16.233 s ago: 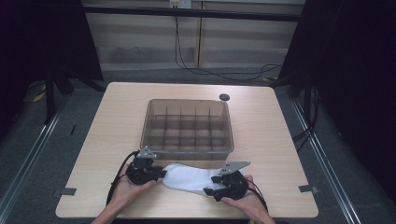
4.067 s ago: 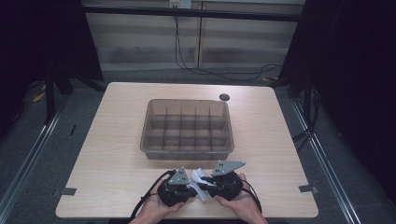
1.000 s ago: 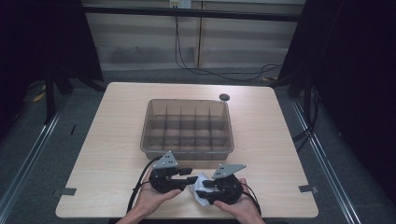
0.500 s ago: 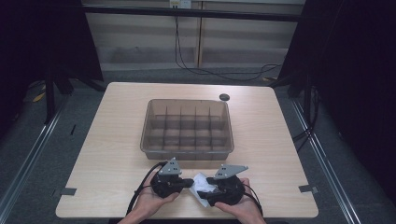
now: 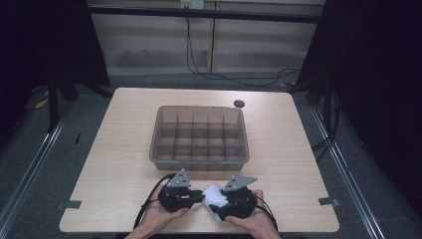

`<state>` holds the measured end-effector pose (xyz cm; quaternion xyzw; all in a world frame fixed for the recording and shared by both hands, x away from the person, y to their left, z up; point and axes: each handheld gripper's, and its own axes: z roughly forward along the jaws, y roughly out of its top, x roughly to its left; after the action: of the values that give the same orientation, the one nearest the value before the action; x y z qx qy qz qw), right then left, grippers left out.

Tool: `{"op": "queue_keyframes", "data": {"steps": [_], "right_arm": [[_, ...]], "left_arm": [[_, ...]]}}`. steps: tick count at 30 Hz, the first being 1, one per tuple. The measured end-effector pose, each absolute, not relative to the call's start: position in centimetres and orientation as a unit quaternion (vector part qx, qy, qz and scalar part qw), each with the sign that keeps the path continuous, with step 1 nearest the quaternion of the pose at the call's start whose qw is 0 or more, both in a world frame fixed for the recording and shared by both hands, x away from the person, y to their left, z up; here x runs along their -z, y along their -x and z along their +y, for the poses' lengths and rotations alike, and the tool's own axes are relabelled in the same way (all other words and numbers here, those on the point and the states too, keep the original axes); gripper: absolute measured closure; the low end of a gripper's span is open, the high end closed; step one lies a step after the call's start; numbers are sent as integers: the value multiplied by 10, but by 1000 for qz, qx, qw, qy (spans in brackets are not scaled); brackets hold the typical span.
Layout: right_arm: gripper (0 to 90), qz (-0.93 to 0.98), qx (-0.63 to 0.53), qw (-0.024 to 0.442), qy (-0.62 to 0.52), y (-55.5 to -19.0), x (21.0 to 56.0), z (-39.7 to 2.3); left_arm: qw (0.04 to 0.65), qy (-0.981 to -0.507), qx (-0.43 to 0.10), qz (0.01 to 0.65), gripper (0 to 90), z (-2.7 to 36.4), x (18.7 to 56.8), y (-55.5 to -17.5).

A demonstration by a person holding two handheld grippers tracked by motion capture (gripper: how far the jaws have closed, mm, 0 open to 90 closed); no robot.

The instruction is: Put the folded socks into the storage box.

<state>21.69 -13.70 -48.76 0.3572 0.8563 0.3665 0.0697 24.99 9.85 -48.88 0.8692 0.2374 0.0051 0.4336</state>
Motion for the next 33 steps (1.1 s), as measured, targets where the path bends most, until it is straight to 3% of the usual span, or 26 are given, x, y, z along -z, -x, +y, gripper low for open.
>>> {"op": "queue_keyframes", "data": {"steps": [2,7,14,21,33], "right_arm": [[335,855,-368,66,-361,-217,488,-139],[335,851,-362,70,-374,-219,487,-143],[335,841,-365,74,-392,-225,487,-156],[333,829,-363,82,-418,-231,487,-173],[278,806,-356,94,-463,-243,484,-205]], "left_arm": [[434,-867,-13,244,586,106,487,-249],[445,-859,-34,251,424,128,480,-250],[440,-852,-39,281,254,149,475,-254],[437,-850,-44,292,193,162,472,-256],[436,-844,-67,305,215,186,470,-256]]}}
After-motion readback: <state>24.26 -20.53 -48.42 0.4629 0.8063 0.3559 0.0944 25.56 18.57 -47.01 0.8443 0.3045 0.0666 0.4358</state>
